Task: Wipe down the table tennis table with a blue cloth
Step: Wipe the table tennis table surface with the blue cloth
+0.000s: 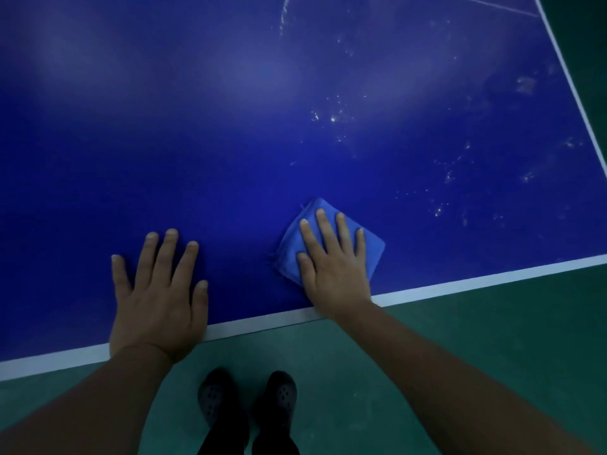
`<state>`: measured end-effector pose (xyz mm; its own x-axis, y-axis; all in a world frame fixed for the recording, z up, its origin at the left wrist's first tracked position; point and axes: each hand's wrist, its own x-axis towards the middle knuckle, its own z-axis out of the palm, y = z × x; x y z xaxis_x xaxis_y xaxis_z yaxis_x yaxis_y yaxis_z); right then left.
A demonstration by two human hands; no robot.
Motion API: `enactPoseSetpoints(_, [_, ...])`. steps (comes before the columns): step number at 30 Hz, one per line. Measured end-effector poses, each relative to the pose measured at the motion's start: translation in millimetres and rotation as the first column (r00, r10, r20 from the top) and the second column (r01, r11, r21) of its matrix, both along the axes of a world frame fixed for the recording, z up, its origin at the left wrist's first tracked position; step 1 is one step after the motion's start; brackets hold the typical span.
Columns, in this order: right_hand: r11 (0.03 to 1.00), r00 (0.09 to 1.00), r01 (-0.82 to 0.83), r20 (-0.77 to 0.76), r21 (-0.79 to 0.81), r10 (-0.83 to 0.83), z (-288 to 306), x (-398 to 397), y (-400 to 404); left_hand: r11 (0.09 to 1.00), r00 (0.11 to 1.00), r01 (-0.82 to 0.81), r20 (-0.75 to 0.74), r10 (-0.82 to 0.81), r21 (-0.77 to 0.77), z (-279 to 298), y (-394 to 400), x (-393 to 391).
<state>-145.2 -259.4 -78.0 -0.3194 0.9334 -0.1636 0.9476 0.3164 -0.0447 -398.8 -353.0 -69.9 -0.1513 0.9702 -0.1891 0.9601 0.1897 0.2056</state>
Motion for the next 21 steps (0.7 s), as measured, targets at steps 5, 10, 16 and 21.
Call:
enactPoseSetpoints(5, [0.995, 0.995, 0.099, -0.008, -0.004, -0.099, 2.4, 8.3, 29.3, 1.000, 1.000, -0.011, -0.007, 0.011, -0.002, -0.8, 1.4, 0.2])
enactPoseSetpoints(10, [0.971, 0.970, -0.240, -0.038, -0.001, 0.240, 0.3, -27.5, 58.7, 1.000, 1.000, -0.004, -0.006, 0.004, 0.022, -0.5, 1.1, -0.9])
enactPoseSetpoints(16, [0.916, 0.917, -0.400, -0.018, -0.031, 0.399, 5.4, -45.1, 155.4, 1.000, 1.000, 0.003, 0.006, -0.003, 0.029, 2.9, 1.4, -2.7])
enactPoseSetpoints(21, [0.890, 0.891, -0.453, -0.008, -0.051, 0.453, 8.1, -62.2, 224.8, 0.982, 0.988, -0.135, 0.095, 0.123, 0.130, 2.8, 26.9, -9.2])
